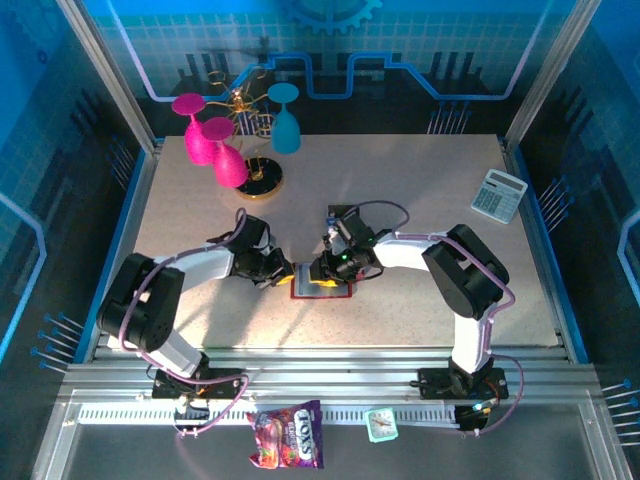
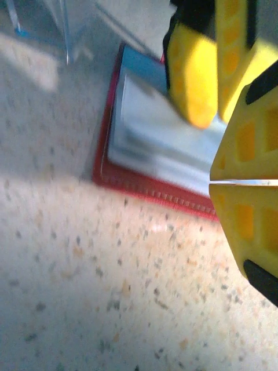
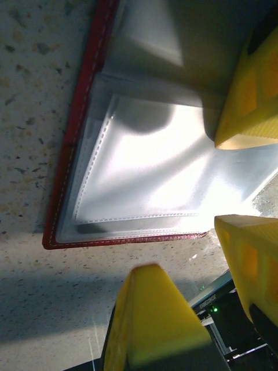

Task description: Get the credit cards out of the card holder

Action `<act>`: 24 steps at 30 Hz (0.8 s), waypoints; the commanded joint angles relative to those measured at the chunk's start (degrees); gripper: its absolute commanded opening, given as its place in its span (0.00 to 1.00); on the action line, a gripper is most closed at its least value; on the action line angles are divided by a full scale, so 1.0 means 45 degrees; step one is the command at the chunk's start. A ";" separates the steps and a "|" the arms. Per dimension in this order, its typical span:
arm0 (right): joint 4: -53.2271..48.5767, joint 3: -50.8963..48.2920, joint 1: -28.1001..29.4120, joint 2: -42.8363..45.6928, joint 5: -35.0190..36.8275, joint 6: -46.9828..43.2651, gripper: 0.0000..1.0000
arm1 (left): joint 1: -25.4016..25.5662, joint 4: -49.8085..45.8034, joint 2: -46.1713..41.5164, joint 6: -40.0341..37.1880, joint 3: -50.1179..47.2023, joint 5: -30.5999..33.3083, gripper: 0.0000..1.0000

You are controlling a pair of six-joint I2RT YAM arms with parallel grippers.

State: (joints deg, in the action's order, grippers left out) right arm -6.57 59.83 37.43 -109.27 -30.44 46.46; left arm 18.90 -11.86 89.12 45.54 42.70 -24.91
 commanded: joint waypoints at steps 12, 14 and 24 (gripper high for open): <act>0.1778 -0.1418 -0.0502 -0.0013 -0.0825 0.0652 0.36 | 0.1083 0.0770 0.0304 0.1313 0.0385 -0.0160 0.26; 0.1973 -0.1494 -0.0508 -0.0016 -0.0913 0.0734 0.36 | 0.1180 0.0876 0.0477 0.1408 0.0348 -0.0096 0.29; 0.2454 -0.1768 -0.0525 -0.0054 -0.1171 0.0871 0.36 | 0.1493 0.0135 0.0944 0.1179 0.0804 0.0574 0.41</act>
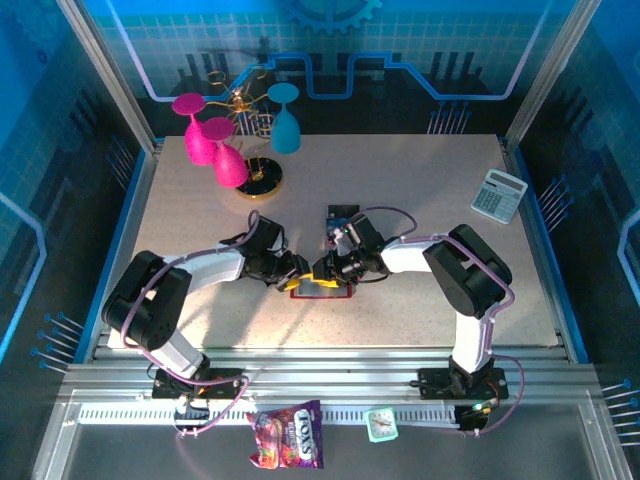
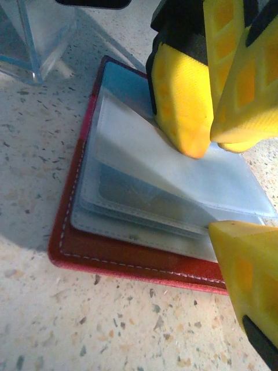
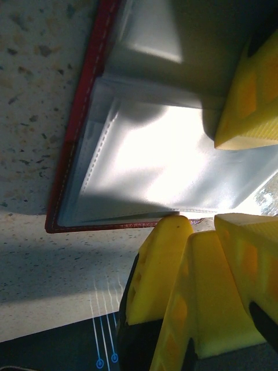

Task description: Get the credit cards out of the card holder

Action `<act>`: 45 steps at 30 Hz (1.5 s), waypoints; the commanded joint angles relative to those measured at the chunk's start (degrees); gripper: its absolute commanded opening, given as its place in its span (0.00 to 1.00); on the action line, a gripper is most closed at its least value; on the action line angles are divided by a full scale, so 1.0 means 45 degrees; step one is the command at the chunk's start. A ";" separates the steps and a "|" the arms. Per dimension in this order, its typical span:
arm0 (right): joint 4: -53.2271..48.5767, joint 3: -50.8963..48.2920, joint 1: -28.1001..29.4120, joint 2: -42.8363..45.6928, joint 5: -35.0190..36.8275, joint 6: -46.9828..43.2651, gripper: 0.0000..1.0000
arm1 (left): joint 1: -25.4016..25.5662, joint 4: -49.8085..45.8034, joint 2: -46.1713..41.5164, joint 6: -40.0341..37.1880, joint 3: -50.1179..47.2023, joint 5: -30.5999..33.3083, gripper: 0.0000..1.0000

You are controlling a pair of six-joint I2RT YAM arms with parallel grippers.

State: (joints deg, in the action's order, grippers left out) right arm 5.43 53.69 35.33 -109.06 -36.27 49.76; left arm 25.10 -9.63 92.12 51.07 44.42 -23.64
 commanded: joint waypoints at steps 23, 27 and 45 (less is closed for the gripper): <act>0.0008 -0.0518 -0.0078 0.1030 0.0375 0.0581 0.31 | 0.0318 0.0303 0.0685 0.0226 0.0683 -0.0113 0.27; -0.1161 -0.0182 -0.0173 0.1607 0.0661 0.0228 0.31 | 0.0320 0.0290 0.0688 0.0137 0.0869 -0.0290 0.27; -0.4948 0.0135 -0.1979 0.3964 0.1708 -0.1627 0.33 | 0.0560 -0.0124 0.1038 -0.0722 0.2647 -0.1395 0.36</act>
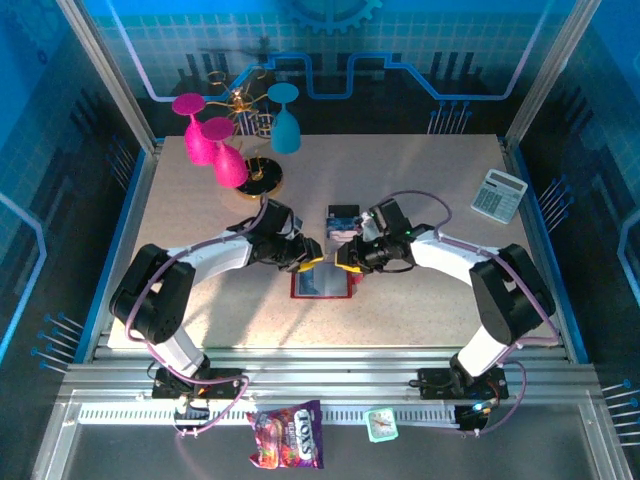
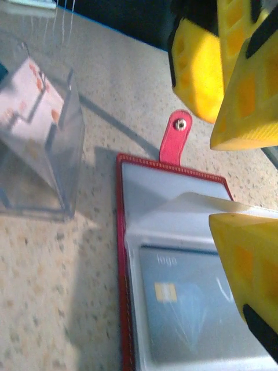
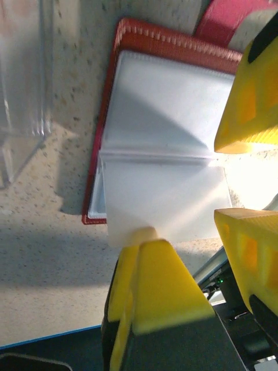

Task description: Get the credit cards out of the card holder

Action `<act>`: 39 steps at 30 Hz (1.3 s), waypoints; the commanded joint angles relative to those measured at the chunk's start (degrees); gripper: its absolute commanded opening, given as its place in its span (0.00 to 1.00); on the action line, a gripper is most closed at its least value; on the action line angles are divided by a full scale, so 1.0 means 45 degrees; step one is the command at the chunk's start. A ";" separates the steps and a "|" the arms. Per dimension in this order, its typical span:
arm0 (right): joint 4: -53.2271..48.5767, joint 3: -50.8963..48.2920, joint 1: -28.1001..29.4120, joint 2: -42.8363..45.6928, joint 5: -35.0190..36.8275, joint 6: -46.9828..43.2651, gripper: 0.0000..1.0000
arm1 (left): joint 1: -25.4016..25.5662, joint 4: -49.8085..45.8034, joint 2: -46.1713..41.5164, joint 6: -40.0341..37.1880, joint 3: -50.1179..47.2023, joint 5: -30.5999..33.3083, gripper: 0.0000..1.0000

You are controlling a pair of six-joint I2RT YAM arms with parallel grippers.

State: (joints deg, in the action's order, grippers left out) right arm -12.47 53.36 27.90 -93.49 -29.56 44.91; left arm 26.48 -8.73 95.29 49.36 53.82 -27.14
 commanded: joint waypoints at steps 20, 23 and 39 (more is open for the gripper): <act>-0.1113 -0.1316 -0.1481 0.2280 0.0348 -0.0887 0.35 | 0.1703 -0.0279 0.3167 -0.0279 0.2618 -0.0782 0.49; -0.0949 -0.1365 -0.1488 0.2254 0.0233 -0.0772 0.35 | 0.1725 0.0041 0.3316 -0.0094 0.2515 -0.0883 0.49; -0.0148 -0.0733 -0.0345 0.0846 0.0080 -0.0065 0.35 | 0.1087 0.0437 0.0861 0.0032 0.0733 0.0035 0.49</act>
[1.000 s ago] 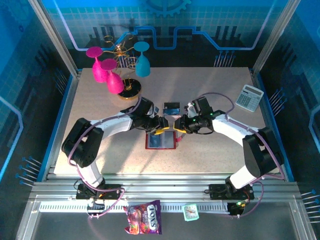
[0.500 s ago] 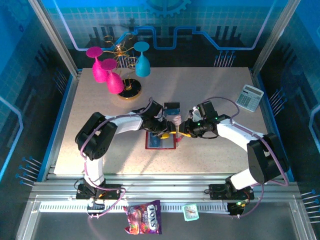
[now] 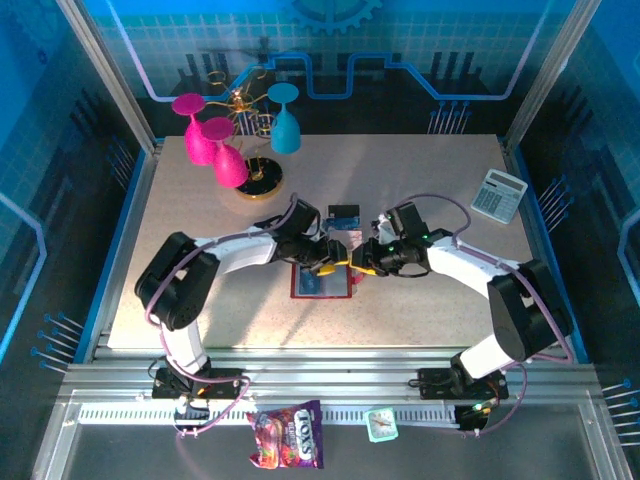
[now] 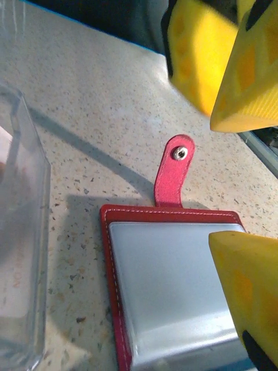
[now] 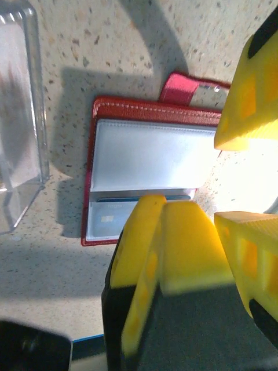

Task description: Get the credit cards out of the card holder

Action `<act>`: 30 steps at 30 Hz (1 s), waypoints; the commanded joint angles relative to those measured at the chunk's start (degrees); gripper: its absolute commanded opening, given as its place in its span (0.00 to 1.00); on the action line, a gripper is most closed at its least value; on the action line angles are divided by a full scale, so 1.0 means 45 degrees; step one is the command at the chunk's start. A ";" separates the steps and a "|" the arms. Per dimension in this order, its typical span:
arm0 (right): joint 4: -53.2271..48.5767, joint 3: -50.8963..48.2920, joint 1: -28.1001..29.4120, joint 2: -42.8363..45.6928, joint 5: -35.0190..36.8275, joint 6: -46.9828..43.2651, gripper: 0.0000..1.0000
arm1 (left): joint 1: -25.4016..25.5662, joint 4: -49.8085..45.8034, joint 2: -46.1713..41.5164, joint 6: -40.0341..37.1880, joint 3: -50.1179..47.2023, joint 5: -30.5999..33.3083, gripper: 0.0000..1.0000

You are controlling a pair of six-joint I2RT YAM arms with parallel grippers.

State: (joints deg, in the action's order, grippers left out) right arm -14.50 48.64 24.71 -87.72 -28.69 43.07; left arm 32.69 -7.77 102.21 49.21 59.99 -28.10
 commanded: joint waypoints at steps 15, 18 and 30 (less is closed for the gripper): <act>0.1149 0.2448 0.2035 -0.3511 -0.0295 0.1131 0.32 | -0.1908 0.0820 -0.2724 0.0314 -0.3707 0.0294 0.41; 0.1172 0.2683 0.2224 -0.3940 -0.0323 0.1152 0.32 | -0.2027 0.0933 -0.2668 0.0310 -0.3897 0.0243 0.38; 0.1481 0.2897 0.2554 -0.4721 -0.0352 0.1440 0.27 | -0.2167 0.1121 -0.2030 0.0097 -0.4152 0.0142 0.18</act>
State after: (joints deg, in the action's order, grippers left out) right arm -8.88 60.03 35.09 -107.59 -29.12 48.66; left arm 23.40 -2.68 92.31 50.89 41.82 -26.85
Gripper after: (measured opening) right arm 0.272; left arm 0.187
